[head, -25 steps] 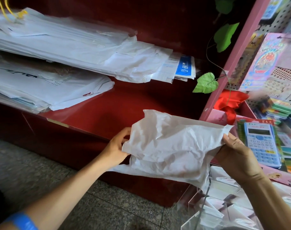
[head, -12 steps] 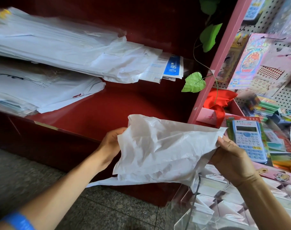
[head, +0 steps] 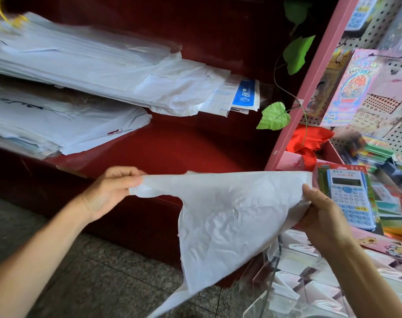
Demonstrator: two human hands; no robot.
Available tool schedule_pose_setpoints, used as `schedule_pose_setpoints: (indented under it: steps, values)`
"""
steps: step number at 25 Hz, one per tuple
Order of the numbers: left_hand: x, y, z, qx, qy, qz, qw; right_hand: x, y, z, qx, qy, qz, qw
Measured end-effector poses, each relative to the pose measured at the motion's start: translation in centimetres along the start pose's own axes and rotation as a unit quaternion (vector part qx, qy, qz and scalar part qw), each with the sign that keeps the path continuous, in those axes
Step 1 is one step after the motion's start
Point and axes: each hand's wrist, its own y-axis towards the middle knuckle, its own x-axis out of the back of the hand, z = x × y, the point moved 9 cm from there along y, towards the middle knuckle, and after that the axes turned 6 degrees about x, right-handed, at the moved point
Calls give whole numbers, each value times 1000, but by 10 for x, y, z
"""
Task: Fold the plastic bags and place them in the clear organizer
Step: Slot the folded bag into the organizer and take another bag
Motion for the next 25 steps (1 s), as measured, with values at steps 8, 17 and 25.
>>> schedule_pose_setpoints:
  steps: [8, 17, 25]
  values:
    - [20, -35, -24, -3, 146, 67, 987, -12, 0, 6, 67, -85, -63, 992]
    - [51, -60, -14, 95, 287, 47, 952, -42, -5, 21, 152, -119, -46, 980]
    - [14, -56, -37, 24, 446, -49, 894, -160, -59, 52, 280, -245, 197, 907]
